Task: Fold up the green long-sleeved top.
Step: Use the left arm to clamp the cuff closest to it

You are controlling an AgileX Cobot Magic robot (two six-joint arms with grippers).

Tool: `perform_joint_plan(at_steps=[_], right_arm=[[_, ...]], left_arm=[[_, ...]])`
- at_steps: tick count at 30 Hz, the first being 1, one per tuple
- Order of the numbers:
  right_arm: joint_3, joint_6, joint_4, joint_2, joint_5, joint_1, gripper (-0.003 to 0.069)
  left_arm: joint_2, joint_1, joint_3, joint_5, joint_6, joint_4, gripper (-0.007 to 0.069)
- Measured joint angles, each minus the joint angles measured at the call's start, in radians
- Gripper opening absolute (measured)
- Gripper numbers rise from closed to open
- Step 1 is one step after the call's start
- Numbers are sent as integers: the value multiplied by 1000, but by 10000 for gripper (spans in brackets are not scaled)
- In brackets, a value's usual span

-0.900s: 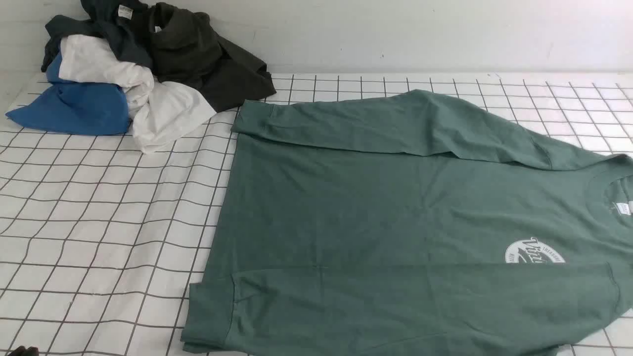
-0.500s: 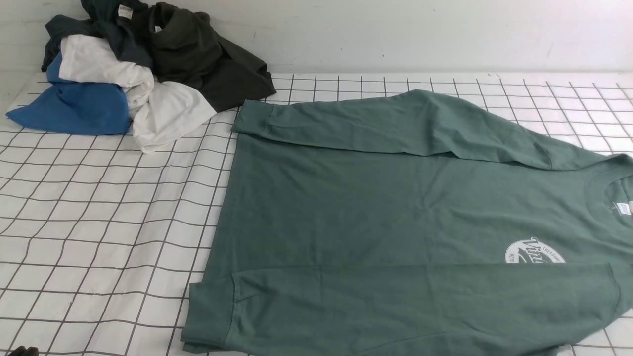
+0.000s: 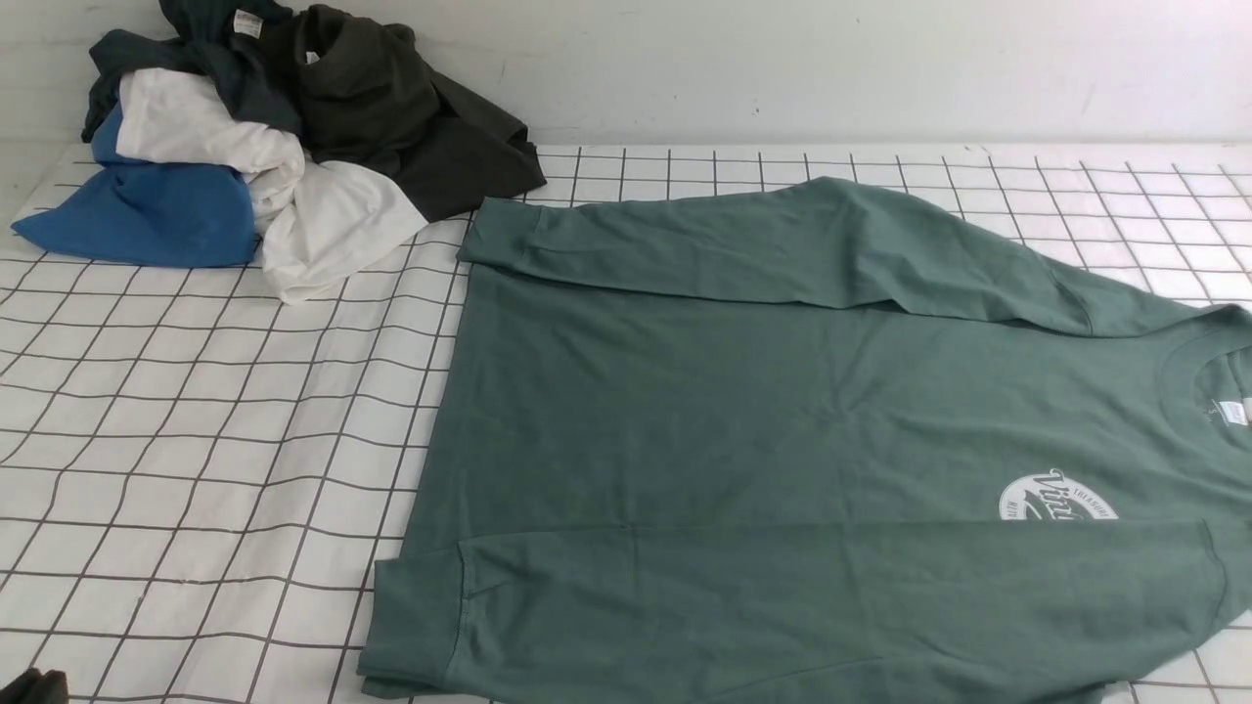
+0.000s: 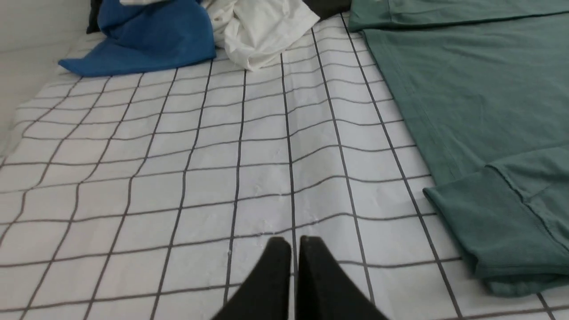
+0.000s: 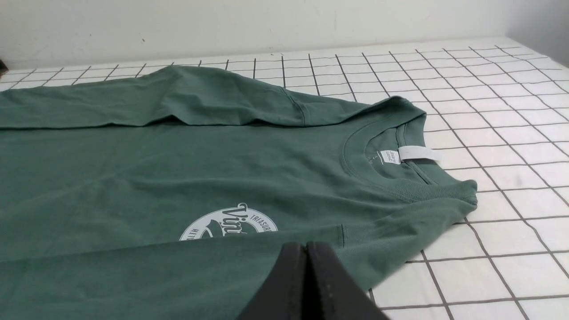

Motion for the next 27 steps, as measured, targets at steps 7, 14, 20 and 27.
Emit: perform_joint_plan(at_steps=[7, 14, 20, 27], right_arm=[[1, 0, -14, 0, -19, 0, -13], [2, 0, -36, 0, -365, 0, -13], [2, 74, -64, 0, -781, 0, -13], [-12, 102, -61, 63, -943, 0, -13]], left_arm=[[0, 0, 1, -245, 1, 1, 12], [0, 0, 2, -589, 0, 1, 12], [0, 0, 2, -999, -171, 1, 12], [129, 0, -188, -749, -246, 16, -8]])
